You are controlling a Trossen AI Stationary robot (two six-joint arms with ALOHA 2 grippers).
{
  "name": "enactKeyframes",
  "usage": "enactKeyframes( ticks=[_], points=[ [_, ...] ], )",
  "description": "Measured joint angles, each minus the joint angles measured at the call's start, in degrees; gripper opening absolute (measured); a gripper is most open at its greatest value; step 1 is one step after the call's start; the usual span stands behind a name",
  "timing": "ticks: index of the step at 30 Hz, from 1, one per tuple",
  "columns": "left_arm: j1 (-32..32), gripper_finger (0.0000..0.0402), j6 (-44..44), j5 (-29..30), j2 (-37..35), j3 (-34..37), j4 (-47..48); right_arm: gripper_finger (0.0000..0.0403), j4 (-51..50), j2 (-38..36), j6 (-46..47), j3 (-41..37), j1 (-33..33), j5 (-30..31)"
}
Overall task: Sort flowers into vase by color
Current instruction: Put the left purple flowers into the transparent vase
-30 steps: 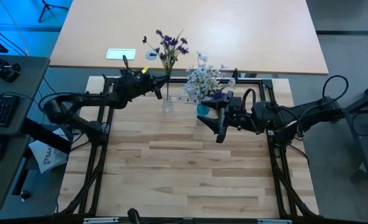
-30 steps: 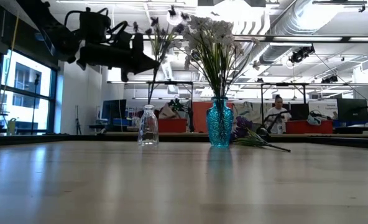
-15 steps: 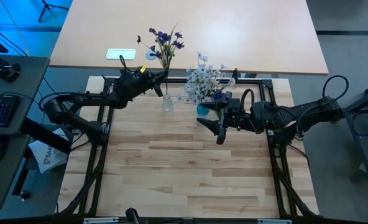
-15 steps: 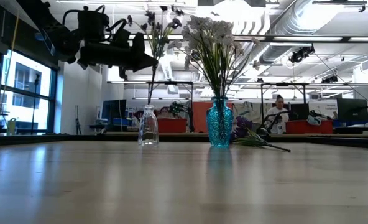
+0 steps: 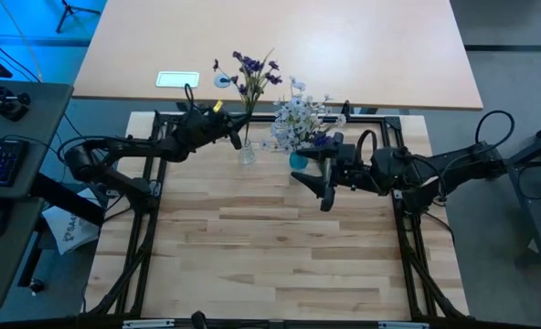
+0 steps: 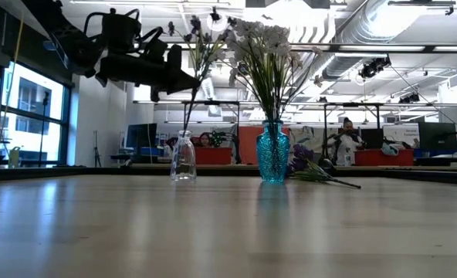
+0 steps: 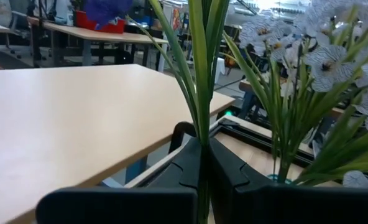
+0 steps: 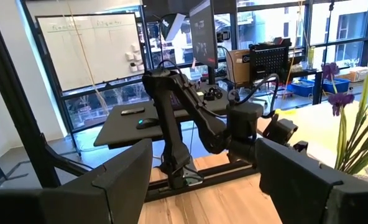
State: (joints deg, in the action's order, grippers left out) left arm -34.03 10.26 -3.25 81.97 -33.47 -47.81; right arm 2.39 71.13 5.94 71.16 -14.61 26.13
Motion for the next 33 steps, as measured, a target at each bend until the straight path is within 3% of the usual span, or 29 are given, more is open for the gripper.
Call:
enactKeyframes(
  ticks=[12, 16, 33],
  points=[
    [1.5, 0.0007, 0.3, 0.9, 0.0, 0.0, 0.3, 0.0281, -0.1, -1.2, 0.0, 0.0, 0.0, 0.1],
    [1.4, 0.0018, 2.7, -1.5, -0.2, 0.0, 1.3, 0.0281, -0.6, -1.2, 0.0, 0.0, 0.0, 0.1],
    [1.6, 0.0117, -1.4, -2.2, -15.5, 0.0, 34.5, 0.0281, -2.5, -1.2, 0.0, 0.0, 0.0, 0.1]
  ],
)
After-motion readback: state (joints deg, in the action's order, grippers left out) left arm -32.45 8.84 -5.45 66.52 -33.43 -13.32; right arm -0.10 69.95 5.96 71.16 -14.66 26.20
